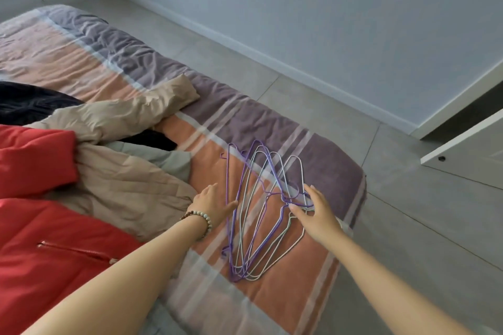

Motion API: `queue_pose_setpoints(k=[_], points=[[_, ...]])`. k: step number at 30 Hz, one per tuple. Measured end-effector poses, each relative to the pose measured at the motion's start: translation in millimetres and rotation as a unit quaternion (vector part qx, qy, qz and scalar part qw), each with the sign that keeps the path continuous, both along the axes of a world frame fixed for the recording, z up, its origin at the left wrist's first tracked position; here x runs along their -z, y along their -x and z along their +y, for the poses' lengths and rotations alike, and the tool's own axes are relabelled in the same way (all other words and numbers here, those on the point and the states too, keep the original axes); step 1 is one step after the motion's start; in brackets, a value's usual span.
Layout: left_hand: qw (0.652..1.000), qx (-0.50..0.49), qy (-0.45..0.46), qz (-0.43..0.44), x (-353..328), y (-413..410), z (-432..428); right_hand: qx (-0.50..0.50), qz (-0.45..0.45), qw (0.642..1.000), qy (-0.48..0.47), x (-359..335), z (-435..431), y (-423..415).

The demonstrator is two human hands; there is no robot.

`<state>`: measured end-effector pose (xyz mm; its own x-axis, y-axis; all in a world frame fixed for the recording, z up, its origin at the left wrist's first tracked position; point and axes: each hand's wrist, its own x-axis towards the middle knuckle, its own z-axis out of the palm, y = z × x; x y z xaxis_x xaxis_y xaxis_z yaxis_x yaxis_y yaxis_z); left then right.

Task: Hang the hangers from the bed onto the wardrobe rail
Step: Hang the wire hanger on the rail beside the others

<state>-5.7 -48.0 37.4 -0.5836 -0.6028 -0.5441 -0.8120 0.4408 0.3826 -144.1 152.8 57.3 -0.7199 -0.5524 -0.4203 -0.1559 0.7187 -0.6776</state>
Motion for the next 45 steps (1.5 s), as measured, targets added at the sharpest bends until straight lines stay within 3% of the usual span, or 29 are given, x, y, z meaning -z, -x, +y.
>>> queue_pose_setpoints(k=[10,18,24,30,34,38,45], points=[[0.992,-0.044,-0.108,-0.038,104.9,-17.3,21.1,0.053,-0.184,0.981,0.008,120.9,-20.2,-40.9],[0.956,-0.203,-0.204,0.05,139.7,-20.0,35.3,0.178,-0.331,0.925,0.059,160.0,-41.5,-68.6],[0.948,-0.216,-0.203,0.117,134.0,-27.8,44.5,0.224,-0.356,0.901,0.101,150.8,-50.7,-81.5],[0.934,-0.232,-0.154,0.225,85.4,-26.3,43.7,0.212,-0.383,0.88,0.186,97.1,-51.6,-78.1],[0.929,-0.169,-0.14,0.297,25.9,-14.0,45.4,0.182,-0.347,0.885,0.252,29.8,-41.1,-60.6],[0.939,-0.089,-0.122,0.31,-57.1,29.4,55.0,0.176,-0.294,0.885,0.314,-54.6,-18.9,-29.8],[0.897,-0.018,-0.265,0.353,-225.3,108.4,114.3,0.166,-0.139,0.888,0.406,-229.3,41.7,19.7]])
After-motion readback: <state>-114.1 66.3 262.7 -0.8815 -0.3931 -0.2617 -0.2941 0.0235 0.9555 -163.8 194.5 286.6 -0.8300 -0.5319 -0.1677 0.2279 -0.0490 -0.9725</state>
